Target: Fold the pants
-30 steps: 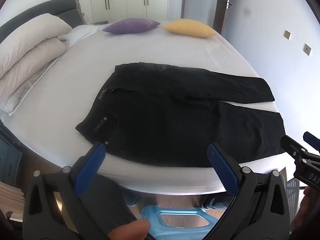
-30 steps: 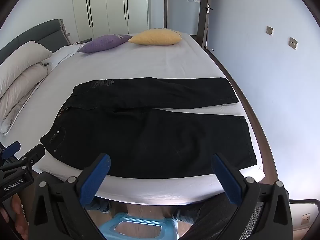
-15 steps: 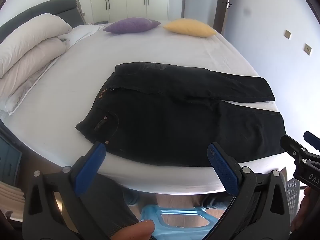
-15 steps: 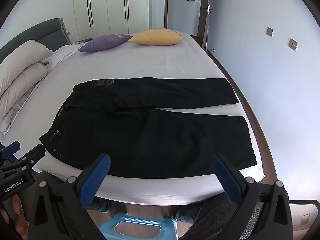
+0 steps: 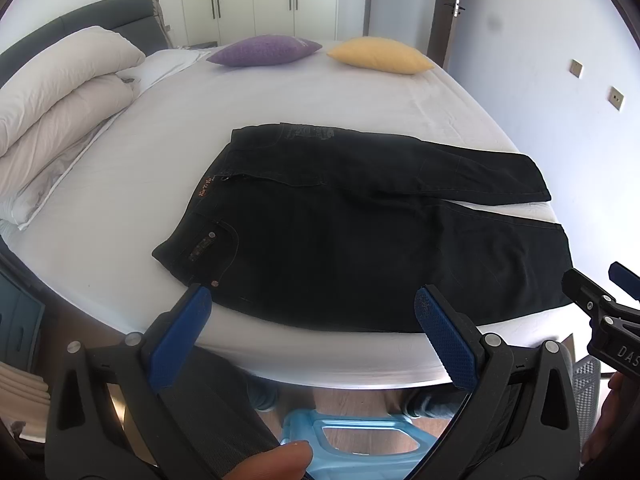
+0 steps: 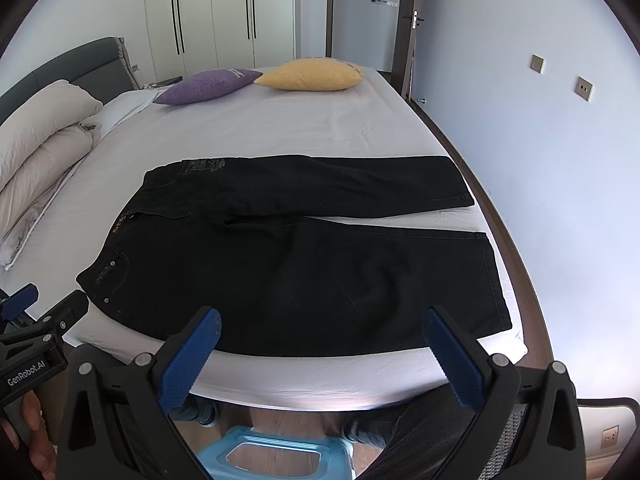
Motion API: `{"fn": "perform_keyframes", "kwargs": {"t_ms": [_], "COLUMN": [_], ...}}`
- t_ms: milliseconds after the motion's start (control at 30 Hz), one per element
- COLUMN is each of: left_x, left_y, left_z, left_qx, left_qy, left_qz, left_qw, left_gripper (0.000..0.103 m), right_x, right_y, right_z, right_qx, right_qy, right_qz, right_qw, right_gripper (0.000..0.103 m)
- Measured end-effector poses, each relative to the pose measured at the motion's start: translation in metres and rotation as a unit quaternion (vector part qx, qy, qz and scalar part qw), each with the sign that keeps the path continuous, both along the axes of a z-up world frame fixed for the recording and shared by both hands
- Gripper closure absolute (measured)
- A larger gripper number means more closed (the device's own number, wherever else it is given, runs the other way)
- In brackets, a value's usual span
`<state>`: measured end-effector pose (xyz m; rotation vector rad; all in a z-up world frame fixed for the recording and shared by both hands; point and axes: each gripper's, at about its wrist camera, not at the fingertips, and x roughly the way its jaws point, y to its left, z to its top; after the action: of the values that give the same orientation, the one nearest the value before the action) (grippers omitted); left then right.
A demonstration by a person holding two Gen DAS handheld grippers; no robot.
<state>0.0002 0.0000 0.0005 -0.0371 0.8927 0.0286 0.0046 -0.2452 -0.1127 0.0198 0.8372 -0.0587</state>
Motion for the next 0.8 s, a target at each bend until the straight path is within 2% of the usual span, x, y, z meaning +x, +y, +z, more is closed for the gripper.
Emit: {"fn": "perform_keyframes", "kwargs": {"t_ms": [800], "left_x": [0.0001], "left_y": [0.0001], "left_z": [0.0002], "left_qx": [0.0], "left_qy": [0.001], "left_qz": [0.0], "left_qw": [1.0], "left_gripper": [0.0], "right_x": [-0.0028], "right_y": [-0.0053], "right_z": [-0.0008], "right_qx": [-0.002], "right_qy": [0.001], "right_qz": [-0.003], "right_qw": [1.0], "right_gripper": [0.0]}}
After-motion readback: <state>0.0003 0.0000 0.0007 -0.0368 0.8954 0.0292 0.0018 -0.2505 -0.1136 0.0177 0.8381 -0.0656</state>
